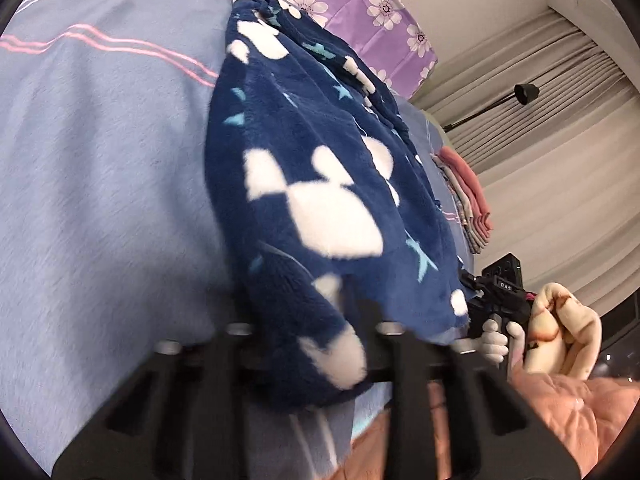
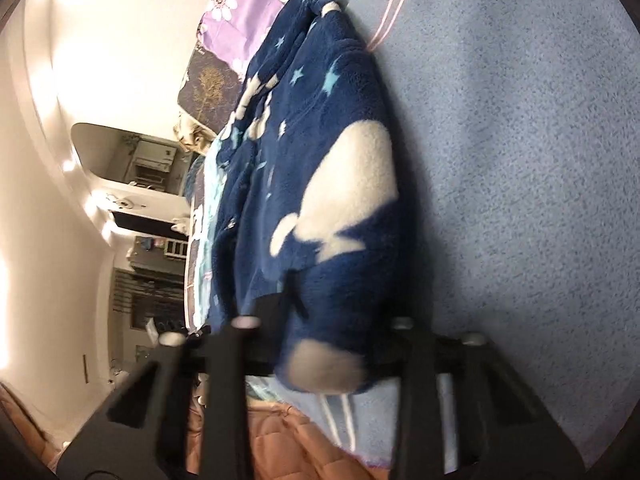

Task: Fold small clothes

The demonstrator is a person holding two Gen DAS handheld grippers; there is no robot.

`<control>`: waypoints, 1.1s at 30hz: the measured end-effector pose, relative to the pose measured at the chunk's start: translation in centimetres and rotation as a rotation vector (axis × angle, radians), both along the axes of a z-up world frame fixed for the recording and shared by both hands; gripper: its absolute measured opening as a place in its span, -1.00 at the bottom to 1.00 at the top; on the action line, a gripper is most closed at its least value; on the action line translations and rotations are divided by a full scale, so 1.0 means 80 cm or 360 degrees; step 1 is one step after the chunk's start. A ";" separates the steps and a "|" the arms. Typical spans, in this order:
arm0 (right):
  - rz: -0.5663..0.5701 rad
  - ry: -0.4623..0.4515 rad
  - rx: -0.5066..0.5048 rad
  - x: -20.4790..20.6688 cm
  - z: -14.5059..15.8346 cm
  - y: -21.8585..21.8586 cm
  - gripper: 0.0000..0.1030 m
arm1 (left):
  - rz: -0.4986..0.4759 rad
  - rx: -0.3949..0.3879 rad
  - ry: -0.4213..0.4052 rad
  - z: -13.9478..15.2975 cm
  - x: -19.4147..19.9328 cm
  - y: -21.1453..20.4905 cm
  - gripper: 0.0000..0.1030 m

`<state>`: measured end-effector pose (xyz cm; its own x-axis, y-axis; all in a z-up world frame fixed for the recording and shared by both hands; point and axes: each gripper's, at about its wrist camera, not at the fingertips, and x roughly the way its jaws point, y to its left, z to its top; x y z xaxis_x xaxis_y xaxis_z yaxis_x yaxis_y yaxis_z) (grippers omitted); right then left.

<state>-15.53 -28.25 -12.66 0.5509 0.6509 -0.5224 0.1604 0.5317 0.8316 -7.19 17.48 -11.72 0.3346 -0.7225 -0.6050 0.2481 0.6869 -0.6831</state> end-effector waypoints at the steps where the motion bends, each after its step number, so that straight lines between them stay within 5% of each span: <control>1: -0.0010 -0.0011 -0.0024 -0.004 0.007 -0.003 -0.73 | 0.0002 0.0046 -0.0041 0.006 0.002 -0.007 -0.73; 3: -0.0018 -0.0104 -0.0112 -0.010 0.033 0.004 -0.75 | 0.0008 0.0125 -0.0222 0.034 -0.003 -0.019 -0.77; 11: 0.0001 -0.0698 -0.0226 -0.042 0.175 0.017 -0.78 | 0.0025 0.0066 -0.0829 0.193 -0.039 -0.019 -0.83; 17: -0.0054 -0.1089 -0.0355 -0.095 0.256 0.022 -0.77 | 0.0141 0.0030 -0.1142 0.268 -0.096 0.006 -0.82; 21: -0.0131 -0.1078 -0.0503 -0.090 0.252 0.005 -0.75 | 0.0206 0.0104 -0.1135 0.261 -0.079 0.005 -0.82; 27: -0.0198 -0.0946 -0.0466 -0.015 0.222 -0.007 -0.75 | 0.0283 0.0124 -0.0956 0.226 -0.009 0.000 -0.82; 33: -0.0219 -0.0964 -0.0465 0.035 0.232 -0.016 -0.73 | 0.0259 0.0168 -0.0997 0.241 0.031 -0.017 -0.81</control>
<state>-12.70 -29.56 5.87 0.8688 0.4333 -0.2398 -0.2053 0.7558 0.6217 -4.69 16.13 7.53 0.7470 -0.5802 -0.3247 0.4643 0.8047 -0.3700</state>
